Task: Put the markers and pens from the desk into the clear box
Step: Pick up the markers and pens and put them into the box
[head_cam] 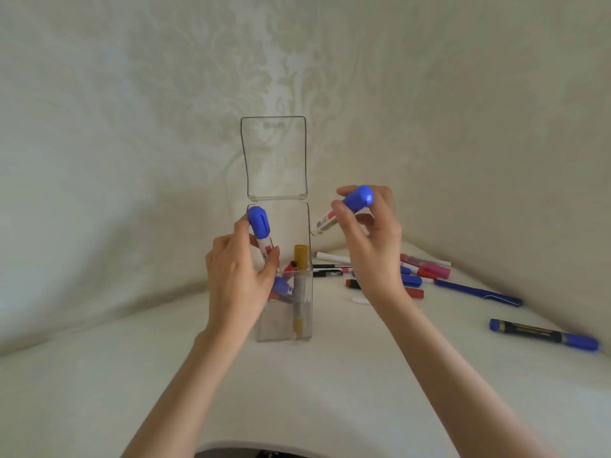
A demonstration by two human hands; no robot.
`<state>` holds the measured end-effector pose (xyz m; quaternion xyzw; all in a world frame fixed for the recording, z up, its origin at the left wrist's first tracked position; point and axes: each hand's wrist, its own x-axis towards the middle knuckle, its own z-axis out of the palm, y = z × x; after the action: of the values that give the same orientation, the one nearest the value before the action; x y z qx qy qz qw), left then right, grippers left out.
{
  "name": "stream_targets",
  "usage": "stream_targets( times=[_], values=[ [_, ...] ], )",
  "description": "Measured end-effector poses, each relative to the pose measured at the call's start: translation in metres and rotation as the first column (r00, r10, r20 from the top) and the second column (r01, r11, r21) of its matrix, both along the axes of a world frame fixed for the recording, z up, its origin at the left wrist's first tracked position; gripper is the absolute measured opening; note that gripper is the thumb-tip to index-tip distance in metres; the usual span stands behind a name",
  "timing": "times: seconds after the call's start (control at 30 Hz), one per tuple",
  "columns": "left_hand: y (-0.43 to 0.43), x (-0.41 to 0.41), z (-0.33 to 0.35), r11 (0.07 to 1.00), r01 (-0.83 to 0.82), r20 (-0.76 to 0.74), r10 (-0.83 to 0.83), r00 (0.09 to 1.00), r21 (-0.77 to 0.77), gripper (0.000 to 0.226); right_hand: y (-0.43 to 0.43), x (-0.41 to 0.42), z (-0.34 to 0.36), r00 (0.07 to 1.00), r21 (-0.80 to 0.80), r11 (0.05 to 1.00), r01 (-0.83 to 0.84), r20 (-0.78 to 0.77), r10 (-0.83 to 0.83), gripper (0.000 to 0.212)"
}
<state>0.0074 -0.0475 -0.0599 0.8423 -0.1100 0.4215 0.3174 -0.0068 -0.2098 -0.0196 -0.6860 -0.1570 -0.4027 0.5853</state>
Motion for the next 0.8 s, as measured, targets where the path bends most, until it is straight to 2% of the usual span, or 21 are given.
stream_targets(
  times=[0.07,0.13,0.23,0.3,0.4,0.47,0.53,0.63,0.8],
  values=[
    [0.001,0.0,-0.005,0.998,-0.045,-0.007,0.045,0.999,0.039,0.053,0.008,0.001,-0.001,0.999,-0.046,0.999,-0.008,0.046,0.01,0.011],
    [0.006,0.0,-0.008,0.999,-0.015,-0.015,0.016,1.0,0.029,0.062,0.013,0.0,-0.001,0.993,-0.043,0.999,0.021,0.116,-0.016,0.008],
    [0.013,-0.002,-0.005,0.997,0.029,-0.001,-0.029,1.0,0.068,0.055,0.016,0.0,0.005,0.981,0.06,0.998,0.004,0.194,-0.016,0.027],
    [0.013,-0.002,-0.001,0.989,-0.01,-0.017,0.012,1.0,0.148,0.049,0.022,0.003,0.007,0.99,0.075,0.996,-0.058,0.134,0.047,0.041],
    [0.012,-0.002,0.0,0.97,-0.062,-0.059,0.078,0.995,0.235,0.037,0.031,0.015,-0.002,0.999,-0.167,0.986,0.003,-0.046,-0.011,0.036],
    [0.013,-0.002,-0.005,0.961,-0.069,-0.07,0.091,0.993,0.268,0.022,0.034,0.022,-0.011,0.992,-0.296,0.955,0.036,-0.105,-0.07,0.032],
    [0.016,-0.002,-0.011,0.947,-0.069,-0.071,0.096,0.993,0.312,0.029,0.034,0.027,-0.017,0.991,-0.38,0.919,0.103,-0.039,-0.127,0.028],
    [0.02,-0.003,-0.015,0.952,-0.06,-0.049,0.078,0.996,0.301,0.039,0.037,0.032,-0.021,0.967,-0.478,0.842,0.248,0.079,-0.241,0.023],
    [0.026,0.0,-0.026,0.956,-0.024,-0.037,0.037,0.999,0.293,0.058,0.035,0.038,-0.026,0.966,-0.594,0.768,0.24,0.067,-0.25,0.018]
  ],
)
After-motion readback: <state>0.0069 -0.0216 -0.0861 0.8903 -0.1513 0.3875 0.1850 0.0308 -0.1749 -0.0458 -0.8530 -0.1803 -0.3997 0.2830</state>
